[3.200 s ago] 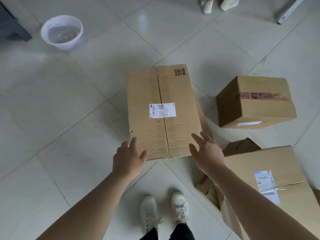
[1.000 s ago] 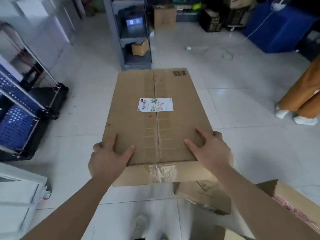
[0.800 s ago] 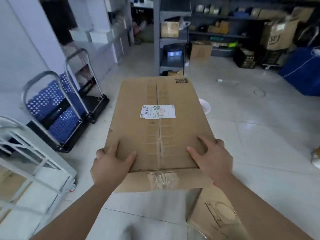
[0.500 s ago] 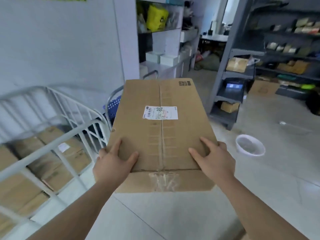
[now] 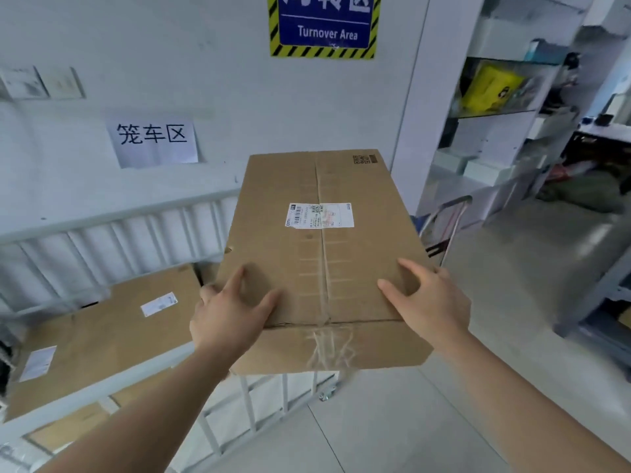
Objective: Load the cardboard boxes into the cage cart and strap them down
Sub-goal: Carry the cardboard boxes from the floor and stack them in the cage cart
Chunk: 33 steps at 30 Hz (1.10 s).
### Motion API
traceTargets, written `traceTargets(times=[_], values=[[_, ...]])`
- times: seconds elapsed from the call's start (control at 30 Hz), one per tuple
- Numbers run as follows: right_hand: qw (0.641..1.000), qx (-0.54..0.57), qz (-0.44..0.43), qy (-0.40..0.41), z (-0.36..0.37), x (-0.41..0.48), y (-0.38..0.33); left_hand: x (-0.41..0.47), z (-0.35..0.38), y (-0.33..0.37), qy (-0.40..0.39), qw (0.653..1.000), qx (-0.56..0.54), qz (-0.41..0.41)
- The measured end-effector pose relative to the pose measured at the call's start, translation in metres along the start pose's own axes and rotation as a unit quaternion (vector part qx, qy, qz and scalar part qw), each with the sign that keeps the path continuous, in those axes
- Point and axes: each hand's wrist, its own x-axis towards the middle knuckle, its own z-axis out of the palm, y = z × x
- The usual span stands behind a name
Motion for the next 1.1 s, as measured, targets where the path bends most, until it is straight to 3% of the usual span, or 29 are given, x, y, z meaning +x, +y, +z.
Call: traceTargets(times=[0.4, 0.8, 1.1], values=[[0.991, 0.0, -0.101, -0.084, 0.1, 0.128, -0.131, 0.14, -0.02, -0.06, 0.029, 0.994, 0.025, -0.101], [0.965, -0.028, -0.186, -0.18, 0.208, 0.288, -0.18, 0.265, 0.042, -0.059, 0.03, 0.975, 0.047, -0.217], [0.952, -0.057, -0.18, -0.242, 0.3, 0.349, -0.203, 0.342, 0.095, -0.089, -0.029, 0.96, 0.046, -0.276]])
